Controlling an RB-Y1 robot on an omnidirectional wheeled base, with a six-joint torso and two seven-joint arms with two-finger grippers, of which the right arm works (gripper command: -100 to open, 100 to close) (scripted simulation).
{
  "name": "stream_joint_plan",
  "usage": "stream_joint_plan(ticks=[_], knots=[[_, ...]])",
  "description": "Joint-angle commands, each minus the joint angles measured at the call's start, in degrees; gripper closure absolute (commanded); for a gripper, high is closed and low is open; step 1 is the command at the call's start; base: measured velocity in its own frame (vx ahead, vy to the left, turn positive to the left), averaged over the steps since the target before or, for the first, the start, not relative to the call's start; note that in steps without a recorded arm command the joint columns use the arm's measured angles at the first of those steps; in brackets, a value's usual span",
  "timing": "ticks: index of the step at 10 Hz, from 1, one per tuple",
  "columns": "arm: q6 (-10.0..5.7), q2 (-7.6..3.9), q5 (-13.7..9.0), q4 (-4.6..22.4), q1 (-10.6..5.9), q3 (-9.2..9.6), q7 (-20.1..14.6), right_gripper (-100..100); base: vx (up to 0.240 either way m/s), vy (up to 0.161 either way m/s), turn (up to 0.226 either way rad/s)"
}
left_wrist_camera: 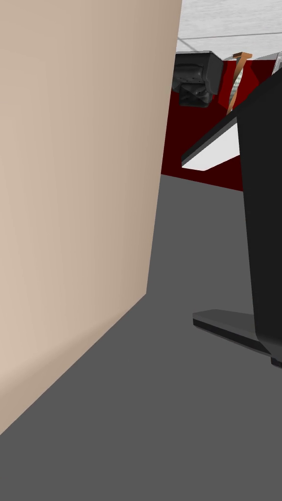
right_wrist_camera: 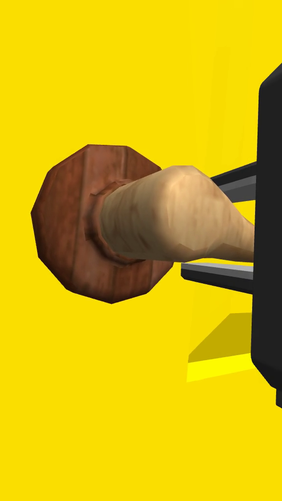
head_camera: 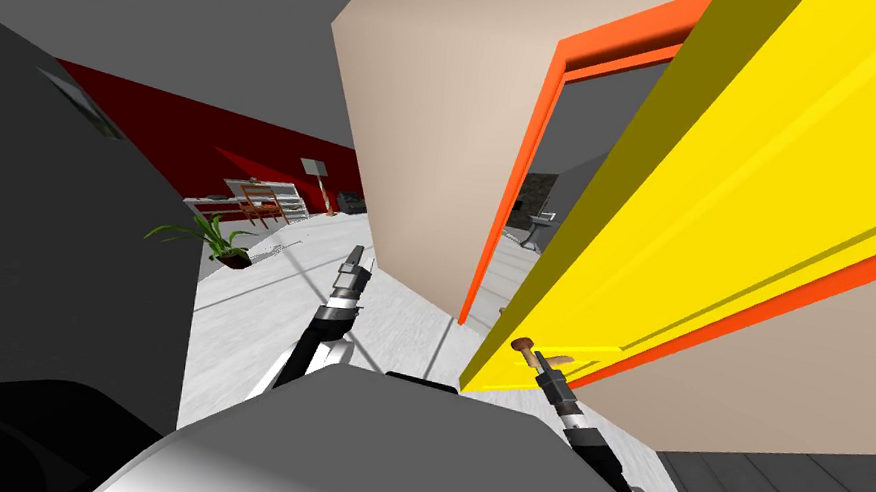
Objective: Pull the door open
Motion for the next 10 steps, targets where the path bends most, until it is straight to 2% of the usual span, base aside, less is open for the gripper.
stream_joint_plan(ticks=[1,3,4,5,7,10], knots=[[-0.45,1.87,1.0,0.1,0.37,1.62,0.3,100,-0.017,-0.007,-0.005],[-0.45,1.87,1.0,0.1,0.37,1.62,0.3,100,0.003,0.005,-0.007],[0.11,-1.18,-0.1,-3.7,2.68,0.41,0.5,100,-0.057,-0.08,0.063],[0.11,-1.18,-0.1,-3.7,2.68,0.41,0.5,100,-0.093,-0.096,0.054],[-2.41,-1.72,0.3,-3.2,3.6,1.62,0.4,100,-0.11,-0.083,0.053],[-4.57,-2.18,0.7,-2.8,4.38,2.66,0.4,100,-0.094,-0.088,0.049]])
